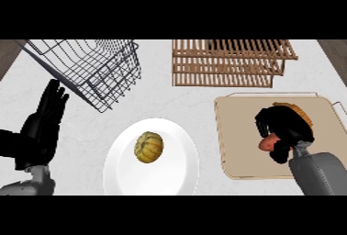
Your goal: Pick the sweet potato from the tray and place it in the tiered shelf
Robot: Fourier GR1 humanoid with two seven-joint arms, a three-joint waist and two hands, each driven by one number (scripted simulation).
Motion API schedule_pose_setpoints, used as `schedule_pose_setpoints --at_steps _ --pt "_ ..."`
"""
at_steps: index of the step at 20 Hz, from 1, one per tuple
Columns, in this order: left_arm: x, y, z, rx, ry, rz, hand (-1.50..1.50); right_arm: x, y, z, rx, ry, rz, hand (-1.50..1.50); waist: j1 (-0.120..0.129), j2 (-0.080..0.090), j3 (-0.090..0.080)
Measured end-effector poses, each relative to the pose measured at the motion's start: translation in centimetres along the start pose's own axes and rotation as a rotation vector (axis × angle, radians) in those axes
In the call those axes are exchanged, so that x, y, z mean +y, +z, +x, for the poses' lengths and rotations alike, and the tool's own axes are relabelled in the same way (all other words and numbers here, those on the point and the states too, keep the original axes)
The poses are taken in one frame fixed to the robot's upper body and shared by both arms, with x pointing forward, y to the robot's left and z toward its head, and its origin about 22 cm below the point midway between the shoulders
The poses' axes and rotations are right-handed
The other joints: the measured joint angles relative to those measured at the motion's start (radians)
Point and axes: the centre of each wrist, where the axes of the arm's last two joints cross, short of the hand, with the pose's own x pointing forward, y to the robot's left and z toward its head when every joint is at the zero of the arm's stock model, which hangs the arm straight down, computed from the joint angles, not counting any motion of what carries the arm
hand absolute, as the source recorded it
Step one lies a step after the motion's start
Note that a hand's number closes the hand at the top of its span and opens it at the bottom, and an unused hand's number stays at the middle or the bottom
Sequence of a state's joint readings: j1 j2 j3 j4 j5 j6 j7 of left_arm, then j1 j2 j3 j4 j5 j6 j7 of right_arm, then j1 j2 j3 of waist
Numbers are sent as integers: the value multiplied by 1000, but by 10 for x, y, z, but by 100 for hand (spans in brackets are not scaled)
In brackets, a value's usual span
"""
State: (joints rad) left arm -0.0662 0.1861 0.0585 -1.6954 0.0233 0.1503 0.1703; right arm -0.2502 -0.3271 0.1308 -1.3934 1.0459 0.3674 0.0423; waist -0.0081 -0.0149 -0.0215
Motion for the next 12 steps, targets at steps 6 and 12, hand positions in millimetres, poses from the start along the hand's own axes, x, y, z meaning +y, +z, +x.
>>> schedule_pose_setpoints --at_steps 6,12 --pt "2 -4 0 0 -1 3 0 -1 1 88 112 -124 -56 150 2 -1 4" --pt "-5 -4 1 2 4 -11 0 -46 30 154 99 -371 -254 150 12 4 17"
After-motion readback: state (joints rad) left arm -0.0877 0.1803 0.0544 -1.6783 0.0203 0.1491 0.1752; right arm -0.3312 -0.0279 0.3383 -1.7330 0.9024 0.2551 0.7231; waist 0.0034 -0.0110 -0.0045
